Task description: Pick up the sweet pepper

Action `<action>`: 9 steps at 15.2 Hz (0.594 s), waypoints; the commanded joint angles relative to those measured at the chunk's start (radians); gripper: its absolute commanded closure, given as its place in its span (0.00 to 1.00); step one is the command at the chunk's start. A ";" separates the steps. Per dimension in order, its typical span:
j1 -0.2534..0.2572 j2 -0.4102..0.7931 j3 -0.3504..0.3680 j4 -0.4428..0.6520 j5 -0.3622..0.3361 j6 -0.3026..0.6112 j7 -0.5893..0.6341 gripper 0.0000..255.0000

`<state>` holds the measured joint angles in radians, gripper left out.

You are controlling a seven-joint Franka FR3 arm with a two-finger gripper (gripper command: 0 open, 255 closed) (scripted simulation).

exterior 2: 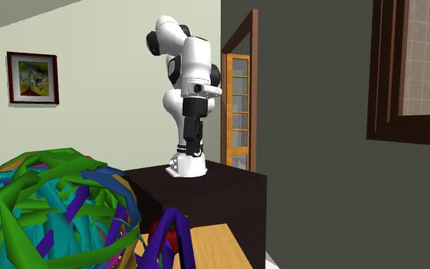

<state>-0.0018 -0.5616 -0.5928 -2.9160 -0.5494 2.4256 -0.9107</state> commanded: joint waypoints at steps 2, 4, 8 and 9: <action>0.051 0.166 -0.115 0.023 -0.012 0.167 -0.139 0.00; 0.121 0.290 -0.206 0.046 0.034 0.280 -0.256 0.00; 0.410 0.606 -0.383 0.105 0.680 0.485 -0.871 0.00; 0.292 0.688 -0.213 0.142 0.944 0.496 -1.101 0.00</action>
<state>0.3046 0.0186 -0.8720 -2.8078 0.0028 2.8797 -1.6941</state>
